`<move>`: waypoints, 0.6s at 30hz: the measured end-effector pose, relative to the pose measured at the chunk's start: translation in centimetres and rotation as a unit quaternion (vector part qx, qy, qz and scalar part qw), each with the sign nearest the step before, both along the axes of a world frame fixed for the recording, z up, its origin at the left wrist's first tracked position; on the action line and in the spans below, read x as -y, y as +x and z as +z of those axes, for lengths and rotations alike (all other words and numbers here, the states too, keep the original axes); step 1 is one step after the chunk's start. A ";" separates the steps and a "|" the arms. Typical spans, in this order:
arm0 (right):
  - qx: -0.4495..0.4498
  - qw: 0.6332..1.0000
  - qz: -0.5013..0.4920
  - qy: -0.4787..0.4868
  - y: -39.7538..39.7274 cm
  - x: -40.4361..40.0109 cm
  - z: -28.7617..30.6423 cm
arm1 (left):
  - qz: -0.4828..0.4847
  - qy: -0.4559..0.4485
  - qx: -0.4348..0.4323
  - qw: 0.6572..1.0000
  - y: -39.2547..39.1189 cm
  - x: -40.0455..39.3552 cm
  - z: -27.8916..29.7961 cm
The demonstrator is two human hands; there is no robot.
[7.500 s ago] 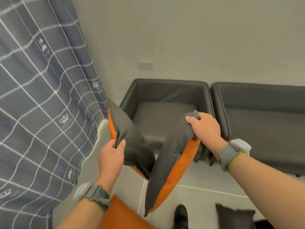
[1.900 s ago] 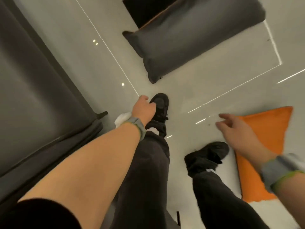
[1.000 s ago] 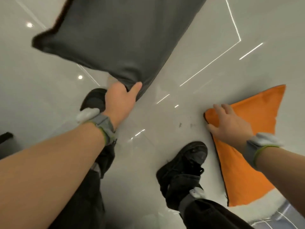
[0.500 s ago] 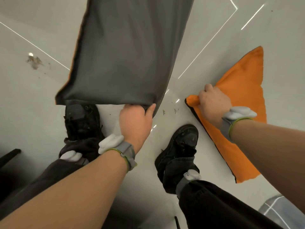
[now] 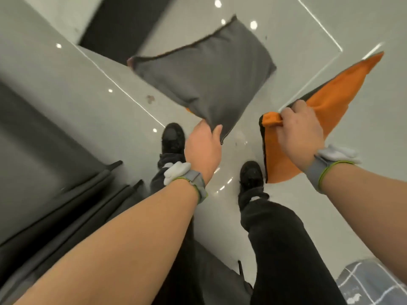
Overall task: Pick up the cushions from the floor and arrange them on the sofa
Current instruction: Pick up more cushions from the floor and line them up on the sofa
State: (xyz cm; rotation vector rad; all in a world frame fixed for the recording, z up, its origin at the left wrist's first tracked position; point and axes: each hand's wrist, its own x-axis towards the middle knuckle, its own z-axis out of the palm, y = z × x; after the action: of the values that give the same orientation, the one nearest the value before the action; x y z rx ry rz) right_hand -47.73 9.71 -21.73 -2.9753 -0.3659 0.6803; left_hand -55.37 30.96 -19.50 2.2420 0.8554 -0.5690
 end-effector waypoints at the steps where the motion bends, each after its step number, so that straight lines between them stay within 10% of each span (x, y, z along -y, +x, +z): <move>1: 0.004 1.000 0.002 0.012 0.1 -0.4 1.9 | 0.010 0.004 0.010 1.000 0.1 -0.4 1.9; 18: 0.080 0.940 0.270 0.194 -6.0 -20.5 34.4 | 0.255 0.128 0.180 0.941 -17.9 -13.9 35.7</move>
State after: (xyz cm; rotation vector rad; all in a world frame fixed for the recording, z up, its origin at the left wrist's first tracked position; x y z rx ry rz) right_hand -53.70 30.22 12.70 -2.5505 -1.2036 0.3361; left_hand -73.27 44.90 16.20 2.1211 1.3021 0.2004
